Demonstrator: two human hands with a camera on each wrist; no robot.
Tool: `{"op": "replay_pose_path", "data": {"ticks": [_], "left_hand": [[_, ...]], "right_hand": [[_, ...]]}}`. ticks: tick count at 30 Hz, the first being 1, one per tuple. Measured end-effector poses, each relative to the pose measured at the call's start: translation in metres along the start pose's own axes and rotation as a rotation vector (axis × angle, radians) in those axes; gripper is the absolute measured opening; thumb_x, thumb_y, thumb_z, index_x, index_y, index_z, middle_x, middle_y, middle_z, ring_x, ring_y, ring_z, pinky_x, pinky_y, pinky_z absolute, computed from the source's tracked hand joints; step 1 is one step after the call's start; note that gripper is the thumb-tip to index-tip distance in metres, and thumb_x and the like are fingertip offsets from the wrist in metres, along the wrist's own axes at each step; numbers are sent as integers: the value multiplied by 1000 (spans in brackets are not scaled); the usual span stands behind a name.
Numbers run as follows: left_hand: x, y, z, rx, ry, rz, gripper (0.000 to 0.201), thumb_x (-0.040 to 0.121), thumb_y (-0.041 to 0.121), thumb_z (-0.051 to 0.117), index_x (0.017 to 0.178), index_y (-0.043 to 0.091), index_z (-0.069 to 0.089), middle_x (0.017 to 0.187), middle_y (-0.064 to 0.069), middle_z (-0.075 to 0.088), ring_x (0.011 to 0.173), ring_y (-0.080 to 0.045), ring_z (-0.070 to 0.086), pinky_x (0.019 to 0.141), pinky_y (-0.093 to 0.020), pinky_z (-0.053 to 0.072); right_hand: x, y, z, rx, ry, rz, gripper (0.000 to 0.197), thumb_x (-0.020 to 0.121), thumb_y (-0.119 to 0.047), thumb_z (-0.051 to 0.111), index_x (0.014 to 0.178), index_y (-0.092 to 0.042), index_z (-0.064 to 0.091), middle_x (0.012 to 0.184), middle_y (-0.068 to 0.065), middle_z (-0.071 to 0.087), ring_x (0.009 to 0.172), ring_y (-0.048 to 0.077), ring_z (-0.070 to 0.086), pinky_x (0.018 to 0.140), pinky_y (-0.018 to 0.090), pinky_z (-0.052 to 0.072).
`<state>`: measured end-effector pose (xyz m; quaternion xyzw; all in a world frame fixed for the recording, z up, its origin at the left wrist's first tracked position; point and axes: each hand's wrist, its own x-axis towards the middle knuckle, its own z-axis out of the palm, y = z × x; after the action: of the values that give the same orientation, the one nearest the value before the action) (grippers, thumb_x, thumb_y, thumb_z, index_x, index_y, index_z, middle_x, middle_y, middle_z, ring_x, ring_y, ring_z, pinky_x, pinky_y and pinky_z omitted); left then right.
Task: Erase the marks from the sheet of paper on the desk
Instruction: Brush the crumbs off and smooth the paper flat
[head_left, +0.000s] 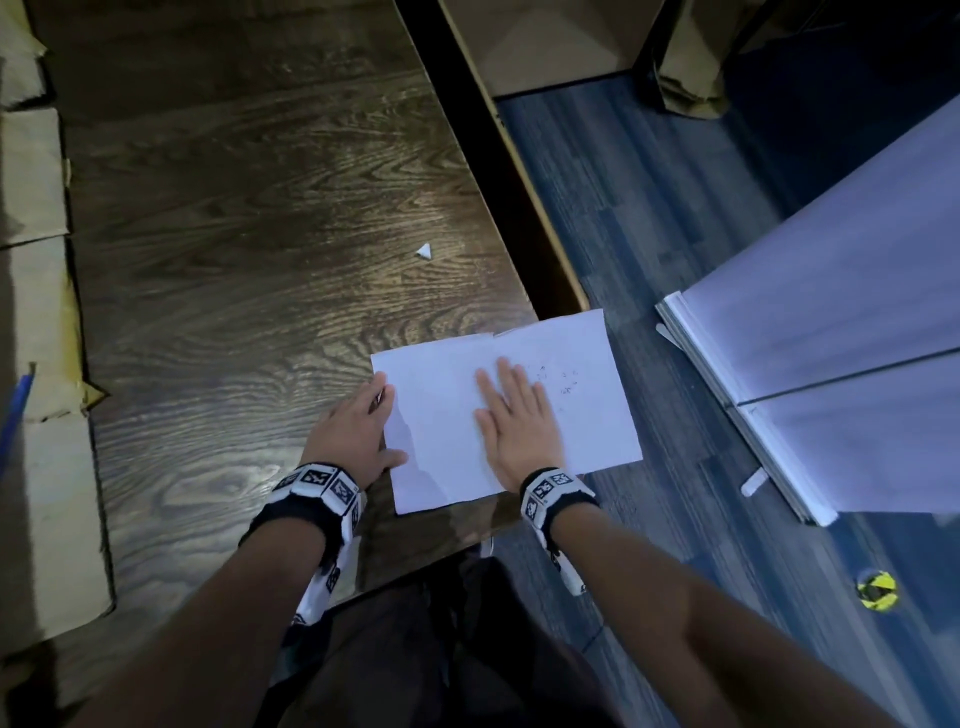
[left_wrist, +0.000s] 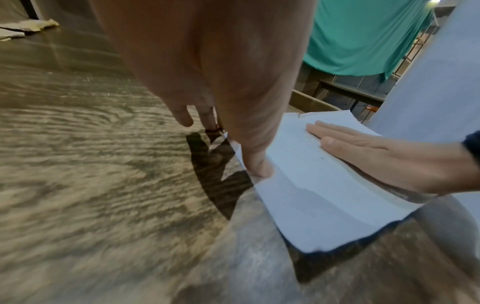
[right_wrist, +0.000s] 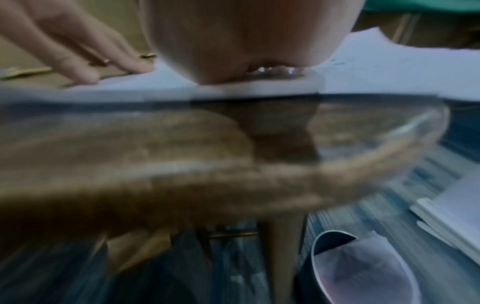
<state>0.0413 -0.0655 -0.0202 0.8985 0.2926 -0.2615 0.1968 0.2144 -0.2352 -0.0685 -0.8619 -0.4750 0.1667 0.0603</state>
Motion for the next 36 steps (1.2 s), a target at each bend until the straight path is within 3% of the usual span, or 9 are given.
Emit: {"op": "replay_pose_path", "data": {"ticks": [2, 7, 15, 20, 23, 27, 30, 33, 36], "left_hand": [[7, 4, -6, 17, 7, -18, 84, 98, 50, 52, 159, 13, 7, 166, 2, -9, 152, -22, 8, 120, -36, 25], [15, 11, -6, 113, 79, -51, 79, 97, 44, 58, 156, 8, 21, 165, -4, 9, 149, -22, 19, 115, -34, 31], [24, 1, -3, 172, 73, -13, 45, 96, 10, 49, 141, 7, 44, 151, -8, 35, 134, -24, 44, 99, -36, 47], [28, 0, -9, 210, 35, 11, 48, 95, 8, 47, 143, 7, 42, 150, -8, 31, 128, -25, 48, 96, -35, 49], [30, -1, -9, 205, 10, -13, 49, 93, 4, 48, 142, 7, 43, 150, -7, 30, 124, -25, 50, 92, -35, 51], [31, 1, -5, 179, 37, -55, 47, 92, 6, 50, 139, 10, 48, 147, -7, 36, 113, -27, 56, 88, -36, 51], [36, 0, -2, 185, 36, -50, 44, 91, 5, 48, 135, 7, 48, 143, -7, 38, 90, -22, 50, 73, -33, 47], [41, -5, 0, 211, 42, -18, 42, 90, 9, 53, 132, 7, 51, 142, -8, 38, 107, -24, 57, 81, -35, 51], [42, -5, 3, 249, 53, 4, 40, 90, 10, 53, 131, 7, 53, 141, -8, 41, 120, -25, 53, 90, -34, 51]], "right_hand": [[6, -7, -3, 26, 26, 67, 57, 106, -41, 19, 158, -26, 1, 166, 1, -8, 153, 21, -7, 124, 46, 5], [2, -57, 15, -131, -113, -304, 57, 103, -44, 7, 157, -32, -4, 166, 3, -8, 153, 25, -7, 124, 46, 2], [11, -9, -3, 43, 43, 125, 55, 106, -41, 18, 158, -29, 2, 166, 1, -7, 153, 21, -7, 124, 47, 3], [4, -64, 13, -79, -80, -279, 58, 101, -46, -2, 157, -33, 0, 166, 2, -7, 153, 24, -7, 122, 43, -2], [6, -26, 10, -19, -22, -109, 54, 105, -44, 13, 157, -34, 5, 166, -2, -6, 152, 20, -8, 124, 43, -1], [8, 20, -7, 10, 74, 180, 60, 101, -47, 8, 158, -28, 5, 166, 1, -2, 153, 23, -1, 124, 46, 4], [8, -18, -5, 44, 46, 22, 60, 101, -46, 10, 158, -27, 11, 166, 5, 1, 153, 27, 1, 123, 50, 8], [-6, -63, 8, -47, -110, -275, 58, 99, -41, 5, 157, -32, 2, 166, 4, -6, 153, 24, -6, 123, 47, 1], [-5, -37, 8, -45, -60, -225, 54, 105, -43, 14, 157, -32, 8, 166, 1, -2, 153, 21, -5, 124, 45, 2]]}}
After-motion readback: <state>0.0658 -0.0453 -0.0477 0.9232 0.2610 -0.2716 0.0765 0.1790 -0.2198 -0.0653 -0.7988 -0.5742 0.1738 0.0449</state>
